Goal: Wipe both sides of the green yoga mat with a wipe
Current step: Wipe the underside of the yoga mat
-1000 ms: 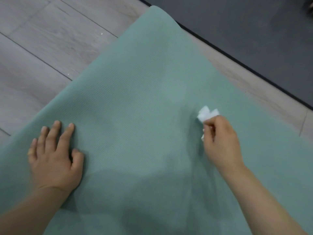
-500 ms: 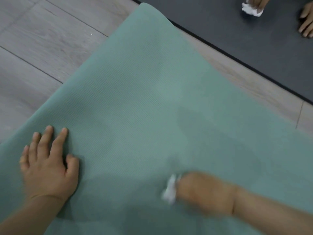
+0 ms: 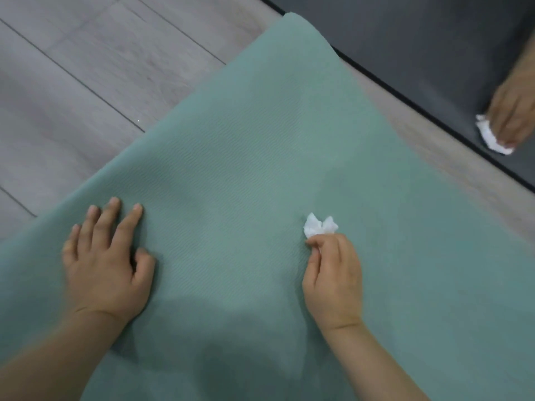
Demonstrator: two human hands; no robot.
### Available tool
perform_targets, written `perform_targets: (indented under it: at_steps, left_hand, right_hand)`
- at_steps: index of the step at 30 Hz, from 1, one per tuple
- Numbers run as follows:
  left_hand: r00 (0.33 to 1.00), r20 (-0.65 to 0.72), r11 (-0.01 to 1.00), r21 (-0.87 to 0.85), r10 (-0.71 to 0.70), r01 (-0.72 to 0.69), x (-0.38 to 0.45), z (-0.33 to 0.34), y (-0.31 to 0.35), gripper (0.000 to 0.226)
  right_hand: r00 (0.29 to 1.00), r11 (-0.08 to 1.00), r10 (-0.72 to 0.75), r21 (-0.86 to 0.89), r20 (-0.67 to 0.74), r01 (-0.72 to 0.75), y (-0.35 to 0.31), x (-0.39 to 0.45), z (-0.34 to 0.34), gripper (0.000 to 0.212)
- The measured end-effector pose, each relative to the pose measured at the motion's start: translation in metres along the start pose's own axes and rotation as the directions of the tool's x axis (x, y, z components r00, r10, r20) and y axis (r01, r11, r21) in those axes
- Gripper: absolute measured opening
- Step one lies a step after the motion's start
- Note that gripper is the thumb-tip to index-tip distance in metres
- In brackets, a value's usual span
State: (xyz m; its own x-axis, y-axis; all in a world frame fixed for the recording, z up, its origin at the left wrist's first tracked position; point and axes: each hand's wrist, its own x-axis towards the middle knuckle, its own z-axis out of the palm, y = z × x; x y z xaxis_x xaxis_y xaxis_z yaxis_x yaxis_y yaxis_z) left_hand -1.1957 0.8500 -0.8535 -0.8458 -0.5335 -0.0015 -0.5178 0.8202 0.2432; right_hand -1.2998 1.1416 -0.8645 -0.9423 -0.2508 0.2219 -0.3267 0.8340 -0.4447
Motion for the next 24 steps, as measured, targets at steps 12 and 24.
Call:
perform_targets:
  at_steps: [12, 24]
  left_hand:
    - [1.000, -0.001, 1.000, 0.007, -0.012, 0.012, 0.000, -0.007, 0.006, 0.066]
    - [0.898, 0.361, 0.946, 0.287, -0.253, 0.151, 0.029, -0.089, 0.004, 0.071]
  right_hand:
    - [0.993, 0.995, -0.100, 0.013, 0.059, 0.100, 0.004, 0.009, 0.000, 0.016]
    - [0.988, 0.995, -0.071, -0.065, 0.134, 0.080, -0.003, 0.013, -0.007, 0.016]
